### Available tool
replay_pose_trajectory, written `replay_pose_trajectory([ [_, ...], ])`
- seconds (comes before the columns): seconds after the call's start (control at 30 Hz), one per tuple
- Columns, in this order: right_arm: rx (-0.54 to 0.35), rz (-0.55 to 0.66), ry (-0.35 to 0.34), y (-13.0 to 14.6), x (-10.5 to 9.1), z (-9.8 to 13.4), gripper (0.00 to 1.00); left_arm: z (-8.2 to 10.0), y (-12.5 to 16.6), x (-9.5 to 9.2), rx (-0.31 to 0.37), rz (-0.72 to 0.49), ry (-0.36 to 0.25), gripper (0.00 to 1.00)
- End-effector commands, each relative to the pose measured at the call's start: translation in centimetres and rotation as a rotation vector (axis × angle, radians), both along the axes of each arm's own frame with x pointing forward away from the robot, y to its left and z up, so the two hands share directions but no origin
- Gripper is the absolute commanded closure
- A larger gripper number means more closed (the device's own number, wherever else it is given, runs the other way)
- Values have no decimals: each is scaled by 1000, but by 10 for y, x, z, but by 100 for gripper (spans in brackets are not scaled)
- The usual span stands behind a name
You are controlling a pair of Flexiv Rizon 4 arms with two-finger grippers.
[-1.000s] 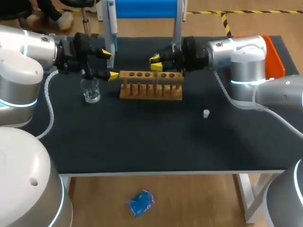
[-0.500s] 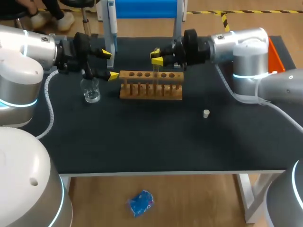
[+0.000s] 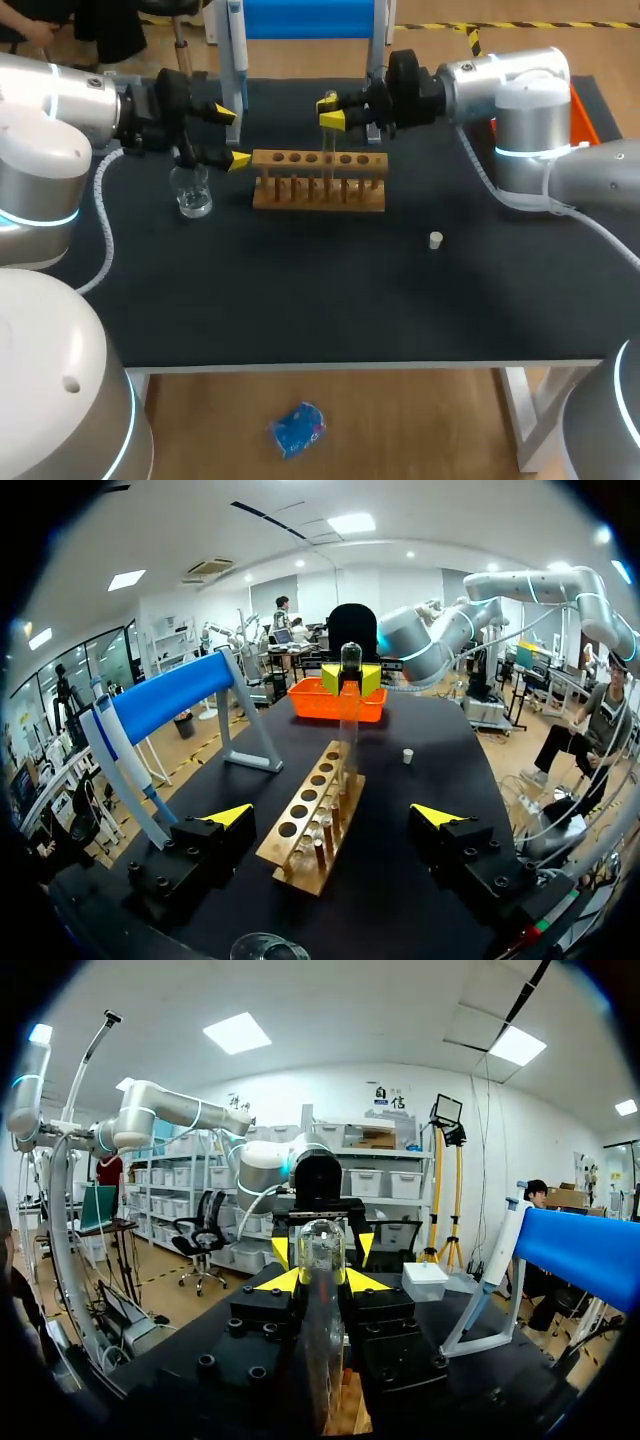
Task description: Invert the test tube, pick up the pipette, mount the tip to pipette, aspirate from beaker and dispense into the tube, eject the tip, return the pipette, and cap with the stopper.
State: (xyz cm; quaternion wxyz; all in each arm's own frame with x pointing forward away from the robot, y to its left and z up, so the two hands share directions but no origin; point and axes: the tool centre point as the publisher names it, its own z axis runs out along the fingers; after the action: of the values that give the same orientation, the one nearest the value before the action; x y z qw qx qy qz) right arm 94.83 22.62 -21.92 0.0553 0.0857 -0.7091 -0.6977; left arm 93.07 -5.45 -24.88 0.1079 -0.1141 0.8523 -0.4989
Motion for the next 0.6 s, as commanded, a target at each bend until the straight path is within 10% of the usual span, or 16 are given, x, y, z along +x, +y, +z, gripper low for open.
replay_pose_trajectory([
  [0.03,-5,8,-12,-3,-3,13,100,0,1,1,1,-4,3,0],
  [0.23,-9,24,-2,-6,-11,29,100,0,1,1,1,-4,3,0],
  [0.4,30,32,251,-9,-15,33,100,0,1,1,1,-4,3,0],
  [0.5,79,96,475,-10,-20,33,100,26,-9,-9,64,-72,-305,0],
  [0.6,118,126,651,-14,-22,38,100,39,-14,-10,39,-79,-323,0],
])
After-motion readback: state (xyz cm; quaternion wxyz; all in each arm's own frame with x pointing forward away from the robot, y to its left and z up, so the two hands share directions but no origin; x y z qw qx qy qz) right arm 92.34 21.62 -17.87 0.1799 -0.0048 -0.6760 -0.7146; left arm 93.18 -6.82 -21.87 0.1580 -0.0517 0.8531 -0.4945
